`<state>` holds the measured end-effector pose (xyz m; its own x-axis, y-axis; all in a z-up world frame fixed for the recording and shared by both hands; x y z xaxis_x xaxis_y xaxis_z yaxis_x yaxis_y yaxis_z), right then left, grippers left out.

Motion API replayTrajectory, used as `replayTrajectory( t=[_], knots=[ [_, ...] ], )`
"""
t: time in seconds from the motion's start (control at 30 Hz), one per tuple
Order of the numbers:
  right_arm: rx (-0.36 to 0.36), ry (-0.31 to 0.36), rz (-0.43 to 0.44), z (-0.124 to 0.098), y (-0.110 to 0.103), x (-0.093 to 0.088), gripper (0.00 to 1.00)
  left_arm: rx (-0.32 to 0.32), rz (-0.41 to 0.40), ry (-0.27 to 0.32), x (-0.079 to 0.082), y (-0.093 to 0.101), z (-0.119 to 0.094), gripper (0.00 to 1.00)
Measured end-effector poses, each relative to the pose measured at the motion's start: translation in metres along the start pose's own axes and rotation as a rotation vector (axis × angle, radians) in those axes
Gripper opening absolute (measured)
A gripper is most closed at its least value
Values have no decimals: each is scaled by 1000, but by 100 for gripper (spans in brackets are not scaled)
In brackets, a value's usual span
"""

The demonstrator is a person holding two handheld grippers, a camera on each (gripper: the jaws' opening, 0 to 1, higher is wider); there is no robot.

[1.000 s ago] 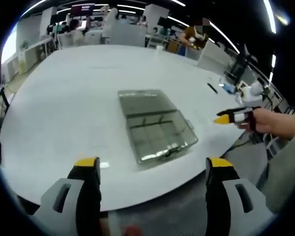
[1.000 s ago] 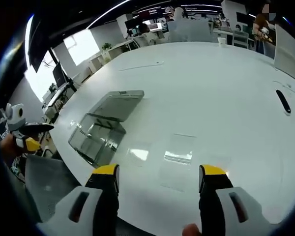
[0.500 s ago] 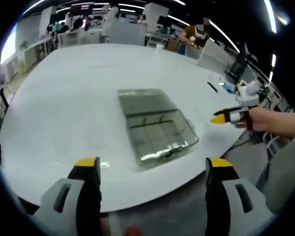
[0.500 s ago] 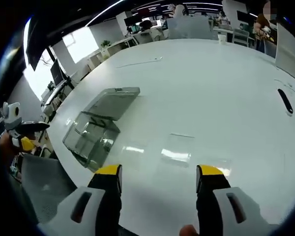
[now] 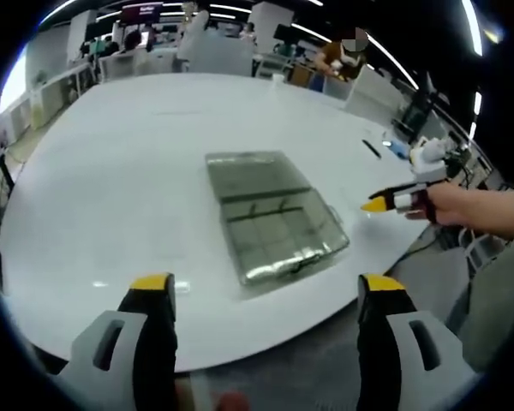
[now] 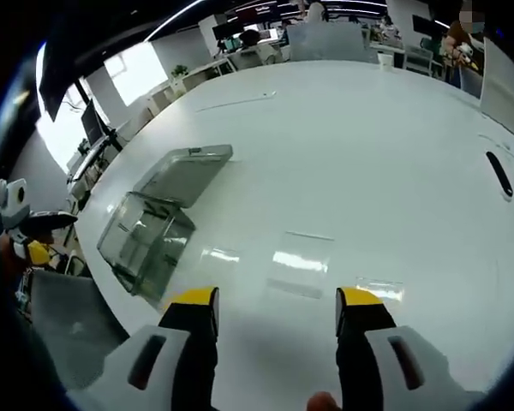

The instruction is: Insert the divider into the dual guide fixture by aligning both edges with the guide slots and pushing it downward to the bottom, including one-sided entry, uneven engagement, binding, and posture correction.

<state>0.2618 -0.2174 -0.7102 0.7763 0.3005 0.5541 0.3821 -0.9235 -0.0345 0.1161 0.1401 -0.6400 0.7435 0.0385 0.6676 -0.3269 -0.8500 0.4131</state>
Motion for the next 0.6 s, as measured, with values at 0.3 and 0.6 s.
replayTrajectory(
  t=[0.3, 0.6],
  knots=[
    [-19, -14, 4, 7, 2, 2, 47, -7, 2, -5, 2, -1, 5, 85],
    [-29, -31, 10, 12, 4, 1, 43, -15, -3, -13, 1, -3, 10, 85]
  ],
)
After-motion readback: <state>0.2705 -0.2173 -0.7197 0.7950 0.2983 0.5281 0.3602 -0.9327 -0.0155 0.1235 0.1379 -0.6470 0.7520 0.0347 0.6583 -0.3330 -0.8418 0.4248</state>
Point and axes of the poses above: the point that each gripper's makers call its tool centre point, and the gripper's own axes: z roughly forward along the fingers, y roughly to its right, x roughly out of its top, the point moved 10 cm from there along -z, roughly backward along the fingers, and after that the axes turned 12 degrees about -x, right-handed, at the moved point
